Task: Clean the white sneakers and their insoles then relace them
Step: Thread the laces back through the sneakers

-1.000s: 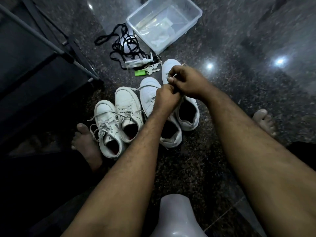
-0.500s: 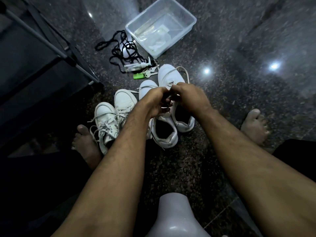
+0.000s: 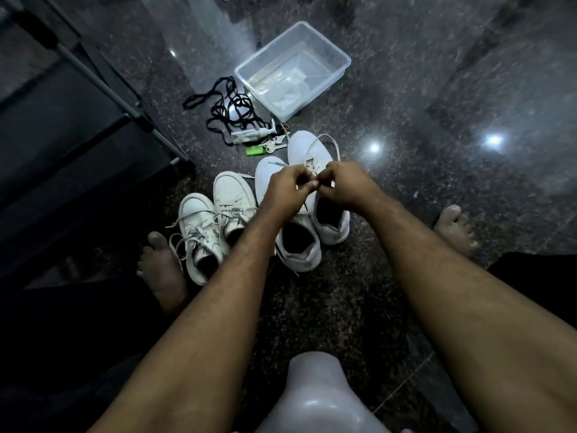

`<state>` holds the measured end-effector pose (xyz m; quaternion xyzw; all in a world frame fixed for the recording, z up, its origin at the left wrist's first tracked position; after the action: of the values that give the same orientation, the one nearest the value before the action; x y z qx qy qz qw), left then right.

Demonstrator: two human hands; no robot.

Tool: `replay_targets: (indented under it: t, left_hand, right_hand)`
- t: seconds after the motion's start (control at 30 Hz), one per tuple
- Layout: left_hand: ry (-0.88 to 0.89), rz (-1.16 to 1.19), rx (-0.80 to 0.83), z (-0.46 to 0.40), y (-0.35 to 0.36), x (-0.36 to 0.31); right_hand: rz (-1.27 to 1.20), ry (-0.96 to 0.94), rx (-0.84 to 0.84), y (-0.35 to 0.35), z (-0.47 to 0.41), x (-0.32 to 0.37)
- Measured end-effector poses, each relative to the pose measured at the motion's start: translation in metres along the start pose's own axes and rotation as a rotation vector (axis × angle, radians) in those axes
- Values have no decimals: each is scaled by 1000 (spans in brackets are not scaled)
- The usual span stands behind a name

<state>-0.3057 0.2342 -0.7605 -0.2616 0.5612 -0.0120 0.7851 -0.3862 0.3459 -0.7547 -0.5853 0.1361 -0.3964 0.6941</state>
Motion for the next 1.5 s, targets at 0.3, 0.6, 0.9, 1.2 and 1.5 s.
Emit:
replay_targets:
  t: [0.3,0.6,0.9,1.2,1.5]
  left_hand:
    - [347,-632,-160,22,14,-11]
    - [-89,210,-136,11,-6,15]
    - [-237,589,-109,19,-5,6]
    - [-264,690,-104,24,3,22]
    - [-245,574,-162,20,-1,22]
  right_hand:
    - [-146,-86,76,6,3,-10]
    - [-167,139,-44,4,-2,-41]
    - [-393,733,-309,2,17,-74]
    - [-2145,655,-404,-17,-10,-56]
    - [-410,525,184,19,-13,-52]
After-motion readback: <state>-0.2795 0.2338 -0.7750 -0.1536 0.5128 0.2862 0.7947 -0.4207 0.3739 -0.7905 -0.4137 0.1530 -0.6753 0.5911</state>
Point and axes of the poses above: each hand's wrist, its own z-axis away from the middle knuckle, its own y-axis out of the palm, x = y × z, the point moved 5 cm from there along -z, towards the middle knuckle, and after that the axes turned 11 degrees about z, right-handed, at the moved point
